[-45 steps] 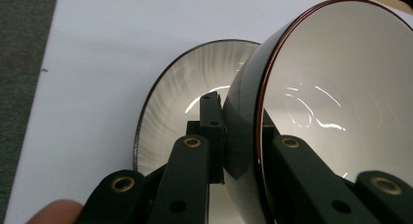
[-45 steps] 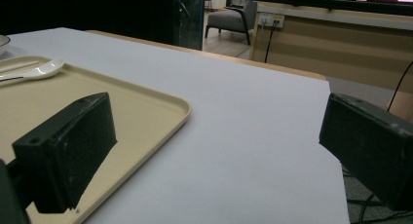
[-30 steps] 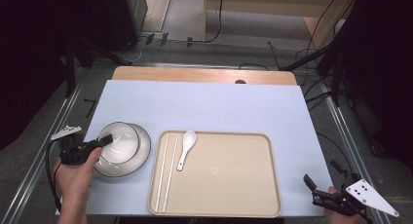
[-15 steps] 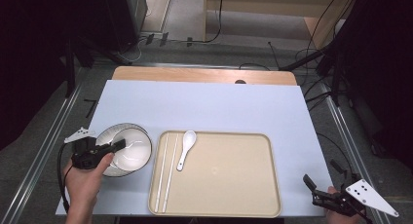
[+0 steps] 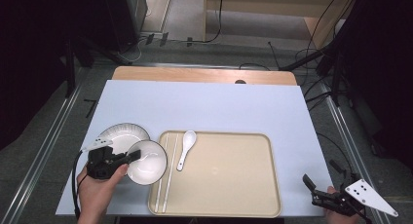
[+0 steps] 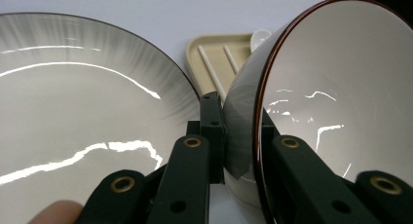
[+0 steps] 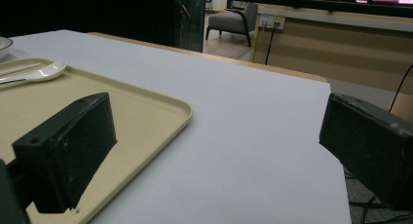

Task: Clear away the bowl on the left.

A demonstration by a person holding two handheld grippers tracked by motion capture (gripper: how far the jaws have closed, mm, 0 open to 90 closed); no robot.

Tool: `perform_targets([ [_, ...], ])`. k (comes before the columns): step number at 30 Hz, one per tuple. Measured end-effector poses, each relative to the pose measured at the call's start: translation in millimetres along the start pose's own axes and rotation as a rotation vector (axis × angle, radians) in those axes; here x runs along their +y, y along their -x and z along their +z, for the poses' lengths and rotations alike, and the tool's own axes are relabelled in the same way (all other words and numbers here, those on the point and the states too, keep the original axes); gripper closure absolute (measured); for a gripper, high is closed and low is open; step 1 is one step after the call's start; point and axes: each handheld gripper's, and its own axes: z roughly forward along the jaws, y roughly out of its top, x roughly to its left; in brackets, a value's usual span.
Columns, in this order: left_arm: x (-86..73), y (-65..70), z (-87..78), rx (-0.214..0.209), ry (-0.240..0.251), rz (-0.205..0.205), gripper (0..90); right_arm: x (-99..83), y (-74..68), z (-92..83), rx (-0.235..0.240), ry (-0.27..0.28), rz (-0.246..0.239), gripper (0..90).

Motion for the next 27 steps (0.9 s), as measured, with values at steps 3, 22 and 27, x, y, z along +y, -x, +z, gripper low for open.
perform_targets([
  [3, -2.9, 5.9, 4.2, -0.017, -0.015, 0.010, 83.0, -0.1, 0.1, 0.4, 0.000, -0.001, 0.001, 0.2],
  [22, -21.1, 45.9, 30.7, -0.111, -0.127, 0.078, 83.0, -0.2, -0.2, 0.6, 0.001, -0.002, 0.002, 0.2],
  [27, -26.2, 54.8, 37.1, -0.127, -0.157, 0.097, 82.9, -0.3, -0.3, 0.9, 0.002, -0.003, 0.003, 0.2],
])
